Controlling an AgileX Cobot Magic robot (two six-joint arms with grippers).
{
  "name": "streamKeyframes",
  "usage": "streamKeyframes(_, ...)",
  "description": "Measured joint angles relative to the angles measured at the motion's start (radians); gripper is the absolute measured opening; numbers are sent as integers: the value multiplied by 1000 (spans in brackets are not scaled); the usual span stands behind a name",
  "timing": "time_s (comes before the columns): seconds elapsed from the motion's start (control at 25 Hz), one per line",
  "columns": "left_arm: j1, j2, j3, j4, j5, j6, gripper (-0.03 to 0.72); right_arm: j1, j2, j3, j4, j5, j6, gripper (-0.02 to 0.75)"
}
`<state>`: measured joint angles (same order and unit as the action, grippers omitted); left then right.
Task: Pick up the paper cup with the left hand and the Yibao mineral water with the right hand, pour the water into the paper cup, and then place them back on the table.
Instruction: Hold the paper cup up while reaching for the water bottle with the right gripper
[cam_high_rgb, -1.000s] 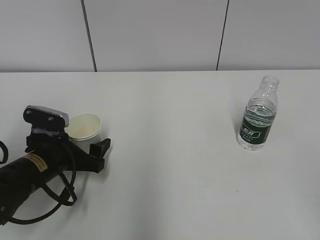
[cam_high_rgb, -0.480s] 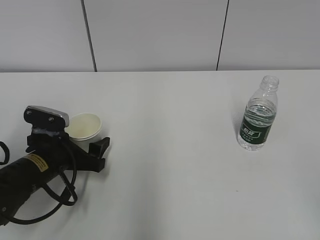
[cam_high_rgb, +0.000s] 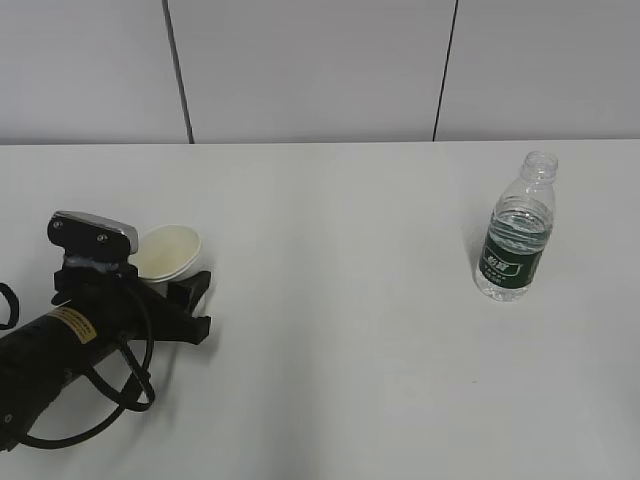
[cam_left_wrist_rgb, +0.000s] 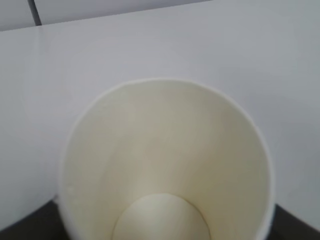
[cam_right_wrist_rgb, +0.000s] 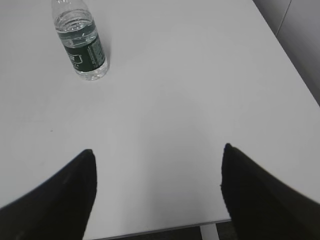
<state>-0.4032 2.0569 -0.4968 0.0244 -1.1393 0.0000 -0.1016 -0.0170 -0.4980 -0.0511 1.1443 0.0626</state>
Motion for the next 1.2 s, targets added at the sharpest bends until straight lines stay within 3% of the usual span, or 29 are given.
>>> streamKeyframes(0.44, 0, -10, 0, 49, 1, 0, 410, 0, 0, 0, 0, 0, 0, 573)
streamKeyframes(0.68, 0, -137, 0, 102, 44, -5, 410, 0, 0, -12, 0, -26, 0, 573)
streamKeyframes(0.88, 0, -254, 0, 143, 158, -19, 410, 0, 116, -29, 16, -226, -4, 573)
streamKeyframes(1.2, 0, -297, 0, 177, 220, -43, 410, 0, 463, -12, 9, -744, -16, 573)
